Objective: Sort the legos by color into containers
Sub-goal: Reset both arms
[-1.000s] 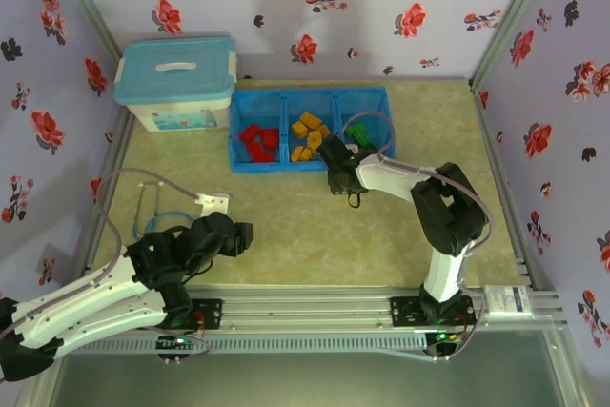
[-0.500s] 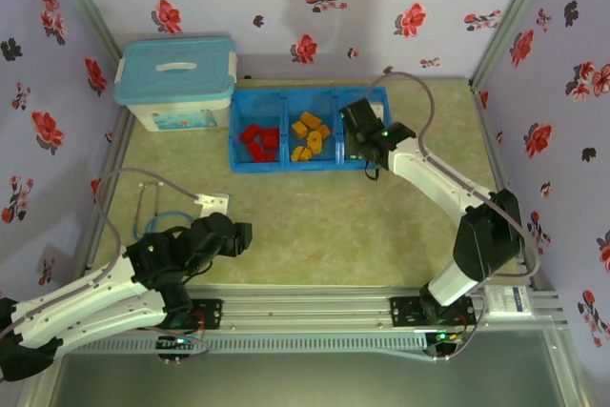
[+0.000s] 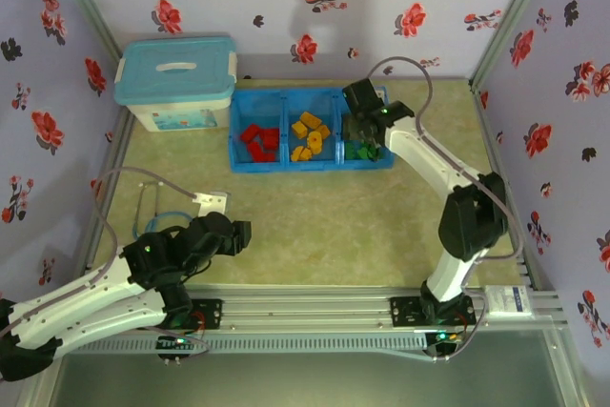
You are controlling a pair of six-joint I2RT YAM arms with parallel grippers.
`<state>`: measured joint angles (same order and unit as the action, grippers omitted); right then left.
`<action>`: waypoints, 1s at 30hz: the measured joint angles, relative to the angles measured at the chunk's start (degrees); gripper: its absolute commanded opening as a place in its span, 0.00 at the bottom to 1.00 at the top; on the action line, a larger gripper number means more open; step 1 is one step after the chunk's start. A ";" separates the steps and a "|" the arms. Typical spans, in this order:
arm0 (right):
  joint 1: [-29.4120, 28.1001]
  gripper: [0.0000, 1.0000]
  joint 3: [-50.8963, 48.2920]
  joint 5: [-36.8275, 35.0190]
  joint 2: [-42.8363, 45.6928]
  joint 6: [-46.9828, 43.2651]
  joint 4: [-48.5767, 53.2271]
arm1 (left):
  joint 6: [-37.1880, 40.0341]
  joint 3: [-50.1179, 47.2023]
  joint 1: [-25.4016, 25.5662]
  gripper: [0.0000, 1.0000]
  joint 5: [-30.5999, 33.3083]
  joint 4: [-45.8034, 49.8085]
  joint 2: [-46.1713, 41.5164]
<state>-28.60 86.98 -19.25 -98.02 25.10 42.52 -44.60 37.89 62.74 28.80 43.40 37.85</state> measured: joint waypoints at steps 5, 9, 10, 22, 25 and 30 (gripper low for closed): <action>-0.17 0.83 -9.40 -0.04 9.84 0.39 -2.36 | 1.36 0.11 0.00 0.76 2.21 0.02 0.07; -0.17 0.84 -17.40 -0.17 18.93 0.42 -5.55 | 3.23 0.87 0.00 0.81 5.77 -0.04 0.07; -0.15 0.84 -19.17 -0.31 21.22 0.39 -6.27 | 3.87 1.09 0.00 0.82 6.78 -0.09 0.15; -0.15 0.99 -35.34 -8.28 44.35 -1.79 -14.08 | 12.76 2.03 -1.16 0.91 19.63 -4.52 1.97; -0.15 0.99 -41.27 -10.54 50.45 -3.58 -16.92 | 16.17 0.98 -2.25 0.92 23.85 -7.98 2.23; -0.15 0.99 -51.12 -14.73 60.17 -5.75 -20.20 | 25.68 -4.72 -4.00 0.98 30.69 -18.10 2.91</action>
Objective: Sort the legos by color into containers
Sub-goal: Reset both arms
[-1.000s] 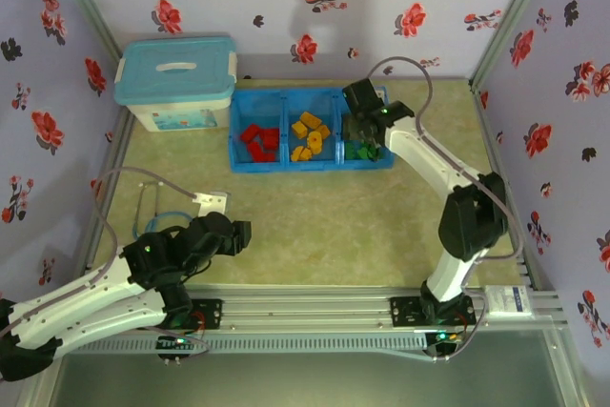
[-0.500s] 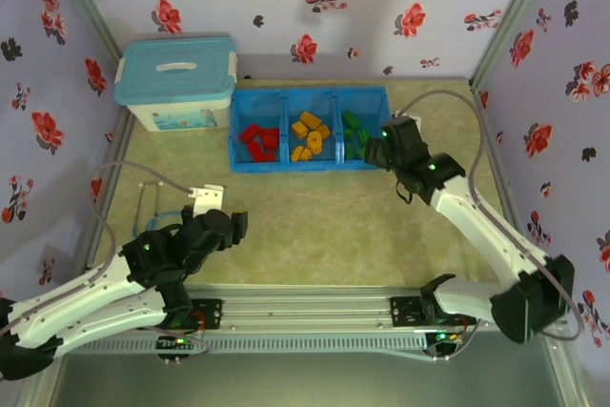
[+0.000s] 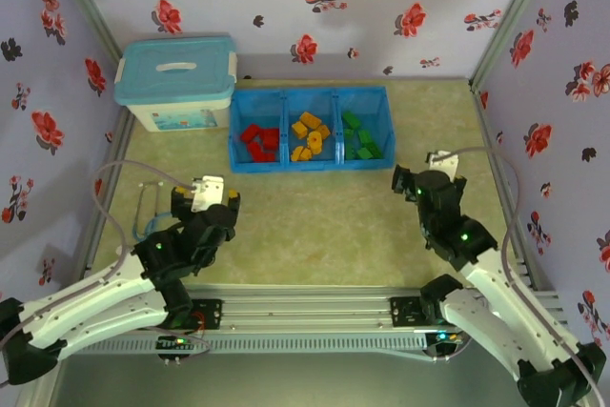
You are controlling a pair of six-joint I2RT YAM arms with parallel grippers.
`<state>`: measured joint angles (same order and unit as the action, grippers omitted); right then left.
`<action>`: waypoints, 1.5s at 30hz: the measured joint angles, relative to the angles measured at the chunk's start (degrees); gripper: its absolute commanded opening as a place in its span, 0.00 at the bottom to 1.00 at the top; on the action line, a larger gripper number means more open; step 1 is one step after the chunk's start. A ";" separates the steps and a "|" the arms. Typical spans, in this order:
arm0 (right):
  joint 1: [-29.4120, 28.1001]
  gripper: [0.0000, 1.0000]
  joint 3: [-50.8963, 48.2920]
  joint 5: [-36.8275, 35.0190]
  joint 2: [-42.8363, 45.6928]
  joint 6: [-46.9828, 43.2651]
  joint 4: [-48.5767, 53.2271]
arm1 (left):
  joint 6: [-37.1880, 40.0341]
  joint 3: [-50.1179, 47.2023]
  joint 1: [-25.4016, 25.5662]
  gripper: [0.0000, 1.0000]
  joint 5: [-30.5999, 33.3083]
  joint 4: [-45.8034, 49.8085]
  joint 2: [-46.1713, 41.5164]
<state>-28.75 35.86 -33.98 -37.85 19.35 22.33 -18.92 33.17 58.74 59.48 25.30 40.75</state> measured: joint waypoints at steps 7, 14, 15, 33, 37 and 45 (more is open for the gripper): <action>0.00 0.99 -12.17 -6.40 12.39 -0.83 -2.03 | 14.53 -10.19 -2.73 1.00 6.58 -18.93 2.67; 0.00 0.99 -18.21 -8.76 21.44 -4.22 -4.11 | 20.85 -14.51 -8.96 1.00 8.24 -30.47 4.20; 0.00 0.99 -18.73 -9.22 21.59 -4.96 -4.74 | 21.68 -15.78 -10.32 1.00 7.98 -33.03 4.59; 0.81 0.99 -26.86 -15.32 21.33 -8.87 -12.20 | 20.24 -24.13 -19.67 1.00 5.66 -44.65 4.37; 1.70 0.99 -28.55 -16.35 20.65 -9.53 -17.05 | 21.05 -29.33 -20.79 1.00 6.03 -48.87 -4.74; 6.32 0.99 -35.19 -16.63 16.70 -11.93 -34.12 | 20.20 -32.61 -29.31 1.00 1.68 -55.08 -8.72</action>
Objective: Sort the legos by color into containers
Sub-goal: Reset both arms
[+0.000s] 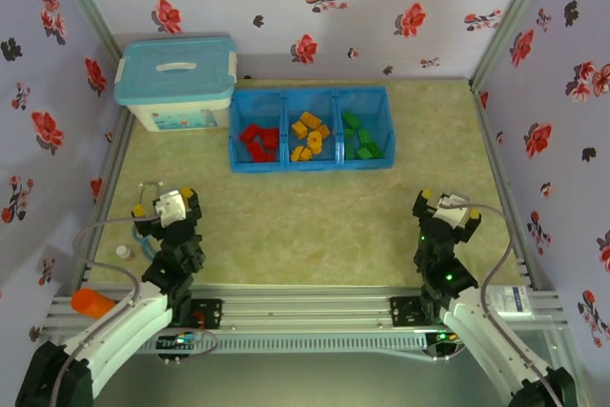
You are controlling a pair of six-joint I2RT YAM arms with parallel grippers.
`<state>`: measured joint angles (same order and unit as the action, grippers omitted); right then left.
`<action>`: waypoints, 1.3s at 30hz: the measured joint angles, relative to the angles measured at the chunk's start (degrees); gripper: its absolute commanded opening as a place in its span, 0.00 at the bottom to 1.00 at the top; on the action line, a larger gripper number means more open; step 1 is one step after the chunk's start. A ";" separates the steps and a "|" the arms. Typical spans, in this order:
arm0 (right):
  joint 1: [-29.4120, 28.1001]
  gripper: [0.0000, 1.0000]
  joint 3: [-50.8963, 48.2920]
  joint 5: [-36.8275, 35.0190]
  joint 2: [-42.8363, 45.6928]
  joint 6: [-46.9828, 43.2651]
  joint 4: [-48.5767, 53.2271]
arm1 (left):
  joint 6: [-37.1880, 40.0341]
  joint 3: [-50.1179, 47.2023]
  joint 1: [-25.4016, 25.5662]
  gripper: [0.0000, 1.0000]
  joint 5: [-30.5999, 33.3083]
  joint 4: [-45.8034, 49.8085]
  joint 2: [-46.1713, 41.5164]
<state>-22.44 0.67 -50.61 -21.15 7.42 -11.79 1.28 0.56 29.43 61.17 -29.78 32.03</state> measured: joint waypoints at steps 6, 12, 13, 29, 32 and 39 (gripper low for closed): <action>8.33 0.99 -0.13 3.82 -1.97 2.25 -6.67 | -2.67 0.00 -6.82 1.00 -6.45 -5.88 7.74; 12.41 0.99 -0.13 7.23 -12.00 4.76 -14.05 | -4.22 0.00 -10.97 1.00 -11.80 -16.15 21.86; 12.74 0.99 -0.13 7.63 -14.53 4.98 -15.76 | -4.24 0.04 -11.26 1.00 -12.39 -18.29 24.48; 14.99 0.99 3.26 13.44 -48.41 3.50 -43.25 | -1.66 3.54 -12.94 1.00 -17.86 -40.68 44.68; 16.55 0.99 3.32 14.12 -49.11 3.67 -45.59 | -1.05 3.61 -13.97 1.00 -18.86 -41.46 45.03; 20.26 0.99 3.50 16.52 -62.23 4.87 -56.46 | -0.68 3.61 -15.58 1.00 -21.42 -42.27 45.18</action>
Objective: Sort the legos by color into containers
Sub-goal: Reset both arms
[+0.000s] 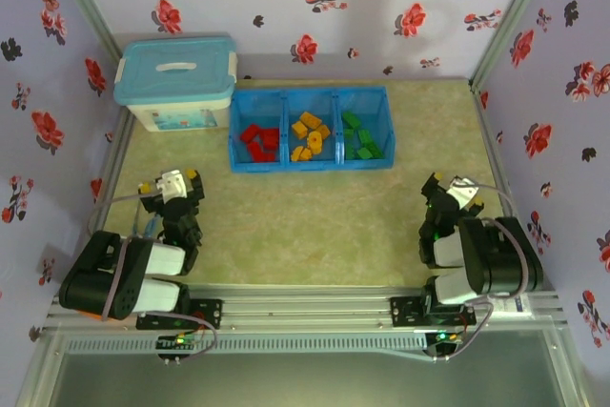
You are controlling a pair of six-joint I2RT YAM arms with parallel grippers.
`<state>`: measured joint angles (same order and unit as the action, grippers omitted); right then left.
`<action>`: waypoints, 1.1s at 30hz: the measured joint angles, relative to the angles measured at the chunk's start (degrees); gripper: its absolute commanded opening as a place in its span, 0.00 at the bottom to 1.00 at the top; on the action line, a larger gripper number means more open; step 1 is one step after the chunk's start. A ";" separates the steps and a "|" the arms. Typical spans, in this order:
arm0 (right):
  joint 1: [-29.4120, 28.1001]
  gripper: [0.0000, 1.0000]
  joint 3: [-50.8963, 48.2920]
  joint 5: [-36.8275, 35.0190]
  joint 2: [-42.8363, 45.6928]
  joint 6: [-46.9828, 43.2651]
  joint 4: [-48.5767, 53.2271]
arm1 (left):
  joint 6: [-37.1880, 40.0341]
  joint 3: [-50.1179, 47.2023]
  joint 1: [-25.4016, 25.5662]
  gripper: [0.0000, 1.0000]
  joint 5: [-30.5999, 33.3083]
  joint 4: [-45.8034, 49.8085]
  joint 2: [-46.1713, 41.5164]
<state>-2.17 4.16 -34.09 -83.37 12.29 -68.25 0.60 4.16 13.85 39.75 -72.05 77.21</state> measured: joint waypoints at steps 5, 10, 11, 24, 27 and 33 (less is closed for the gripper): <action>0.04 0.99 -0.07 2.25 -0.74 0.11 -5.20 | -0.39 1.18 -3.43 1.00 -2.95 -1.11 4.20; -0.76 0.99 -0.04 5.22 -2.08 -1.60 -8.02 | -0.28 3.15 -4.85 1.00 -7.23 -1.27 8.24; -1.31 0.99 0.04 5.70 -2.45 -2.32 -8.26 | 0.09 3.26 -4.85 1.00 -8.55 -1.31 8.41; -7.80 0.99 5.29 10.08 -9.25 -12.35 -8.11 | 4.66 5.42 -5.11 1.00 -23.54 -1.97 13.51; -5.79 0.99 10.64 9.77 -7.98 -11.06 0.83 | 4.13 8.50 -6.23 1.00 -23.43 2.05 13.42; -0.11 0.99 17.42 12.11 -6.34 -7.39 11.17 | 0.13 18.25 -13.53 1.00 -27.23 14.78 12.31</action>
<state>-2.28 21.58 -21.98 -89.71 4.91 -57.08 0.73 22.41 0.32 12.51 -57.28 89.52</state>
